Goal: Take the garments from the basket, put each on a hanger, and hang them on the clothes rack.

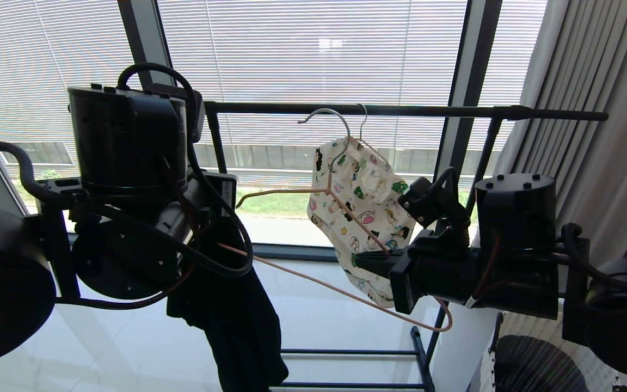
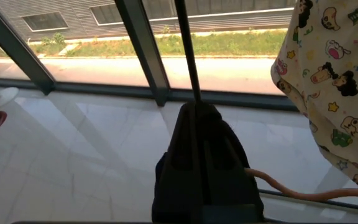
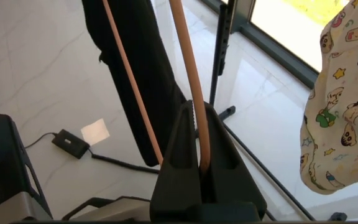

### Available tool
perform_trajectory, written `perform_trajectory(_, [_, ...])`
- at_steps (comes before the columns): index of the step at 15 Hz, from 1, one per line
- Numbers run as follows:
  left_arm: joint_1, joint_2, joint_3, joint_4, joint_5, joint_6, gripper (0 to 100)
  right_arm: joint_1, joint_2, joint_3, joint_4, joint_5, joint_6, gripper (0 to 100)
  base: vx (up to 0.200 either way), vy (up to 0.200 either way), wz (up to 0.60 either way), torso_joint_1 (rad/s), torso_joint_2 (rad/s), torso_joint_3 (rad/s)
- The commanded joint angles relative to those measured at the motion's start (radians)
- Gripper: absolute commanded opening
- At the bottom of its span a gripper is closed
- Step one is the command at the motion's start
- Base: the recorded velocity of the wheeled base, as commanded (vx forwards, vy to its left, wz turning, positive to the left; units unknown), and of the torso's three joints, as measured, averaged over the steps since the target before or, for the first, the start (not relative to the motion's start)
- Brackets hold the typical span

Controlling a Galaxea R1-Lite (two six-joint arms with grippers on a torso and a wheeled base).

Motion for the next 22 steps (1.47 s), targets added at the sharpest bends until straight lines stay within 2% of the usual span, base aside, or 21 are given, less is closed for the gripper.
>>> perform_trajectory(1, [-0.041,0.015,-0.004,0.0,0.002,-0.006,0,0.007,0.036,-0.035,0.0,0.001,0.0,0,0.0,0.0,0.0,0.0,0.0,0.0])
perform_trajectory(3, [-0.069,0.025,-0.03,0.0,0.013,-0.036,0,0.019,0.061,-0.069,0.0,-0.002,0.009,0,0.0,0.0,0.0,0.0,0.0,0.0])
perform_trajectory(7, [-0.116,0.056,-0.102,0.0,0.013,-0.04,0,0.055,0.076,-0.08,0.0,-0.004,0.024,0,0.0,0.0,0.0,0.0,0.0,0.0])
perform_trajectory(11, [-0.181,0.067,-0.122,0.0,0.013,-0.043,0,0.094,0.088,-0.093,0.0,-0.051,0.049,0,0.0,0.0,0.0,0.0,0.0,0.0])
perform_trajectory(15, [-0.207,0.041,-0.113,0.0,0.013,-0.04,0,0.093,0.087,-0.092,0.0,-0.083,0.051,0,0.0,0.0,0.0,0.0,0.0,0.0])
perform_trajectory(20, [-0.211,-0.027,-0.039,0.001,0.004,-0.029,0,0.091,0.088,-0.089,-0.017,-0.159,0.057,0,0.0,0.0,0.0,0.0,0.0,0.0])
perform_trajectory(21, [-0.211,-0.036,-0.041,0.001,0.004,-0.029,100,0.091,0.092,-0.084,-0.048,-0.183,0.057,0,0.0,0.0,0.0,0.0,0.0,0.0])
perform_trajectory(22, [-0.21,-0.042,-0.039,0.001,-0.001,-0.027,100,0.091,0.096,-0.083,-0.068,-0.208,0.057,0,0.0,0.0,0.0,0.0,0.0,0.0])
